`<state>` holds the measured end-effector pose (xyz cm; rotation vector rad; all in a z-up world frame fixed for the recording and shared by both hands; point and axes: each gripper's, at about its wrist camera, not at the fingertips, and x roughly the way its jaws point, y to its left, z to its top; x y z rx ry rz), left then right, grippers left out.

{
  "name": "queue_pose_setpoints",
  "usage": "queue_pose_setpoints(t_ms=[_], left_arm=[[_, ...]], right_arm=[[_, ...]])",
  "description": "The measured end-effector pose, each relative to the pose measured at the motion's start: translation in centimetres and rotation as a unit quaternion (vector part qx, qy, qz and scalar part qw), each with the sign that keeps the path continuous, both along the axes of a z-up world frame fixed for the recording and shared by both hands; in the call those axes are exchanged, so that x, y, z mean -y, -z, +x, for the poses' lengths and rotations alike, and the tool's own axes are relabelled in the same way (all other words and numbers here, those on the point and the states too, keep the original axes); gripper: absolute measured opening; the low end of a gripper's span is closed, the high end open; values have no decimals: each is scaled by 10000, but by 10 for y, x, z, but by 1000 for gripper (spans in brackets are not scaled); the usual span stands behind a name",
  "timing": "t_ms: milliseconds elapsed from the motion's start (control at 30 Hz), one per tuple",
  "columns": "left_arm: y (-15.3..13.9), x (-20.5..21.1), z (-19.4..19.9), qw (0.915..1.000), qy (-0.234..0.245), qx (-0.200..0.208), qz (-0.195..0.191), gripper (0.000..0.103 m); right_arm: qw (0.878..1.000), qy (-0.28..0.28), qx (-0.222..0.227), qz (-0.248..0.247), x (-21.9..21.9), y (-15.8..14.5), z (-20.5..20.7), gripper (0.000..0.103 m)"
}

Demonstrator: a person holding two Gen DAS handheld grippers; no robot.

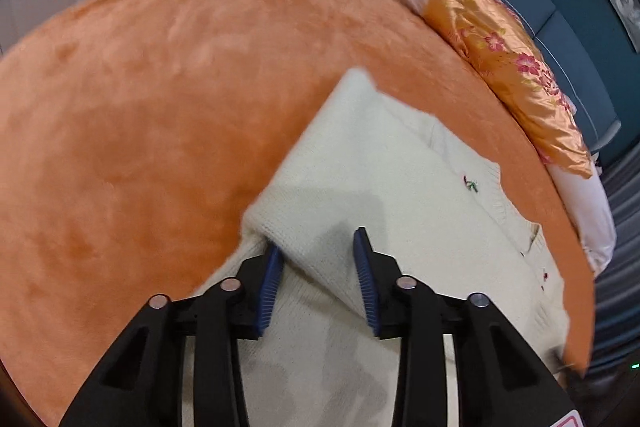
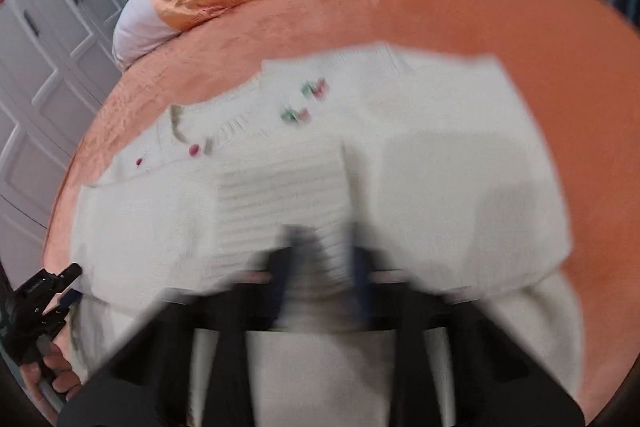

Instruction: Fold small clothes

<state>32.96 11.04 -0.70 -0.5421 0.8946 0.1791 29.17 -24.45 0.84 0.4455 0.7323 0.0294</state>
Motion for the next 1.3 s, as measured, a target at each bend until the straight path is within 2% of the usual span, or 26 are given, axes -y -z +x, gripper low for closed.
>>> queue_pose_setpoints(t_ms=[67, 100, 133, 167, 200, 233, 267, 333, 367, 433, 467, 533, 567, 667, 700, 767, 833, 900, 967, 1033, 1133, 1200, 1267, 1300], left_arm=[[0, 5, 0, 9998, 21, 27, 213, 27], [6, 9, 2, 9993, 66, -63, 362, 25], [9, 8, 3, 9987, 90, -100, 491, 23], [12, 8, 2, 9980, 137, -63, 620, 23], [12, 10, -1, 9968, 188, -1, 780, 25], [13, 17, -2, 9940, 282, 14, 1058, 28], [14, 24, -5, 9904, 362, 48, 1335, 28], [16, 30, -7, 9855, 425, 96, 1640, 28], [17, 29, -7, 9852, 411, 117, 1659, 28], [18, 30, -8, 9840, 392, 149, 1732, 28], [19, 33, -8, 9814, 392, 167, 1871, 28], [20, 41, -8, 9764, 401, 157, 2115, 28], [20, 43, -7, 9747, 404, 143, 2192, 28], [21, 43, -7, 9738, 393, 182, 2232, 28], [21, 44, -8, 9738, 388, 197, 2231, 28], [22, 45, -8, 9728, 384, 204, 2275, 28], [22, 46, -8, 9718, 386, 196, 2318, 28], [22, 46, -8, 9722, 385, 204, 2300, 29], [22, 46, -8, 9727, 382, 219, 2279, 29], [23, 47, -8, 9725, 380, 231, 2287, 29], [24, 49, -9, 9713, 394, 252, 2331, 29], [25, 49, -9, 9711, 394, 268, 2337, 29], [25, 49, -9, 9706, 385, 267, 2362, 29], [25, 50, -10, 9703, 381, 264, 2374, 29]], right_arm=[[9916, -392, 1166, 402, 0, -45, -29, 6], [9890, -379, 1368, 411, 4, -49, -35, 6], [9907, -278, 1293, 327, 10, -42, -33, 6], [9961, -149, 850, 161, 15, -23, -20, 6], [10000, 32, 35, -13, 24, 14, 1, 6], [9976, 159, -662, -90, 32, 47, 14, 5], [9972, 185, -709, 131, 40, 64, 11, 5], [9986, 260, -305, 358, 42, 44, -3, 5], [9987, 246, -95, 434, 41, 34, -10, 5], [9996, 218, 46, 192, 35, 27, -17, 6], [9997, 245, -45, 64, 34, 30, -16, 6], [9966, 400, -666, -256, 35, 53, -8, 5], [9952, 520, -802, -223, 40, 63, -11, 2], [9948, 892, -489, -63, 44, 47, -31, 7], [9962, 829, -266, 13, 38, 37, -36, 7], [9993, 318, -158, 134, 13, 23, -31, 7], [9991, -369, -155, -163, -29, 14, -14, 7], [9943, -871, -216, -580, -66, 18, -3, 6], [9896, -946, -348, -1021, -83, 33, 1, 6], [9898, -782, -339, -1141, -74, 42, -7, 3], [9961, -340, -279, -761, -29, 48, -22, 0], [9967, -51, -316, -746, -3, 46, -31, 0], [9895, 581, -642, -1155, 21, 49, -35, 0], [9926, 673, -636, -789, 43, 53, -46, 0]])
